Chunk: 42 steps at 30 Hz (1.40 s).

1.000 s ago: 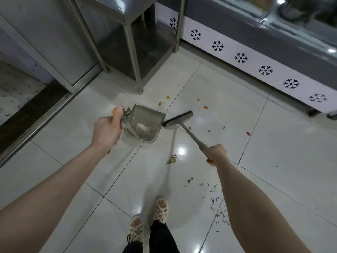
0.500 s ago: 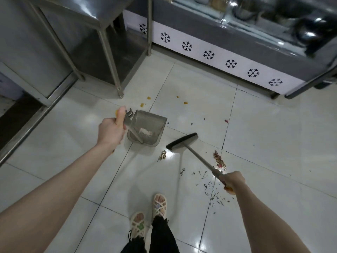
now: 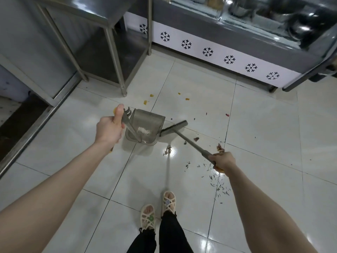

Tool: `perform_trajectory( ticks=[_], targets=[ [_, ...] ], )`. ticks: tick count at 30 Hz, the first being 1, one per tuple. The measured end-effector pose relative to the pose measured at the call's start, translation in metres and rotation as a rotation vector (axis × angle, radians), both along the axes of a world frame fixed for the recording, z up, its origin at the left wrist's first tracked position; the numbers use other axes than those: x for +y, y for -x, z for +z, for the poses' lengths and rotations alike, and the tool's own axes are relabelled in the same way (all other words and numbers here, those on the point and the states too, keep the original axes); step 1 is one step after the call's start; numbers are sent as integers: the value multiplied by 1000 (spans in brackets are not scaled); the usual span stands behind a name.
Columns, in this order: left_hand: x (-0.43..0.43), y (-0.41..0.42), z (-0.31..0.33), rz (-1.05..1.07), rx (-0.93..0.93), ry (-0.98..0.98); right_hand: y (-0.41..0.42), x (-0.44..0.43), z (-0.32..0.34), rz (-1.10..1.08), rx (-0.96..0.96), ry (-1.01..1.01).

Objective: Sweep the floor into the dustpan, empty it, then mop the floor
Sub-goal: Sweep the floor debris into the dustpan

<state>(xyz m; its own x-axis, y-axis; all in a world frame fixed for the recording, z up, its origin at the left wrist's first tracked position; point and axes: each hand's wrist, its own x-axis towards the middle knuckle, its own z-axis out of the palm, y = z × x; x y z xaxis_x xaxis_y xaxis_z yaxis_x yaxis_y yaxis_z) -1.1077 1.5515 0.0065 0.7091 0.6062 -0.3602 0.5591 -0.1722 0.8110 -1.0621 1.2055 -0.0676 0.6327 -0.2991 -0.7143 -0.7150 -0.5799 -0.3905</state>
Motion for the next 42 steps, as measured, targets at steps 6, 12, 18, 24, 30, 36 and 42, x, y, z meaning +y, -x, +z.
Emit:
perform_trajectory(
  ticks=[6, 12, 18, 24, 30, 36, 42],
  targets=[
    [10, 19, 7, 0, -5, -24, 6, 43, -9, 162, 39, -20],
    [7, 37, 7, 29, 9, -37, 11, 48, -9, 336, 89, 59],
    [-29, 52, 3, 75, 11, -37, 12, 2, -5, 461, 119, 231],
    [-92, 60, -5, 115, 25, -30, 8, -73, -1, 510, 98, 315],
    [-155, 63, -18, 194, 41, -22, -9, -149, 10, 507, 75, 362],
    [-206, 58, -24, 214, 36, -1, -23, -217, 19, 448, 69, 393],
    [-235, 38, -25, 195, 51, 8, -41, -243, 23, 302, 74, 238]
  ],
)
